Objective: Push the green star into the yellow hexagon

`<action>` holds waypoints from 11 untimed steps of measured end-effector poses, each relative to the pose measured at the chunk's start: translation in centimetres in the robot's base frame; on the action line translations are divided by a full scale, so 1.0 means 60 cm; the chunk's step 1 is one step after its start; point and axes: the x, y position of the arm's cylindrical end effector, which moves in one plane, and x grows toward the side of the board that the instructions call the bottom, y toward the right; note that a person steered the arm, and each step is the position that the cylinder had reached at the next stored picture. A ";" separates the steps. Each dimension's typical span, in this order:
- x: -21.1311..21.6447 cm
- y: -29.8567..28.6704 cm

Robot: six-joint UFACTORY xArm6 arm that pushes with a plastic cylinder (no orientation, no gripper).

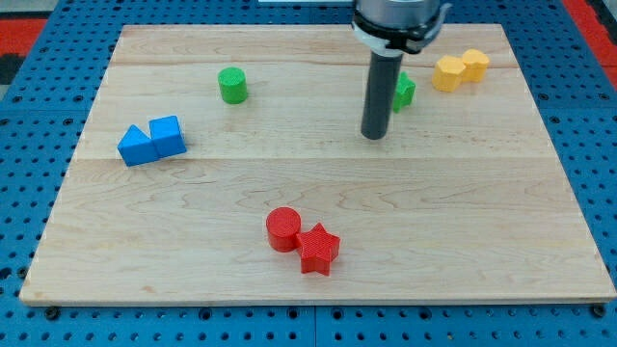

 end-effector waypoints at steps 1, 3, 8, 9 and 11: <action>-0.099 -0.002; -0.154 0.065; -0.073 0.041; -0.064 0.046; -0.099 0.088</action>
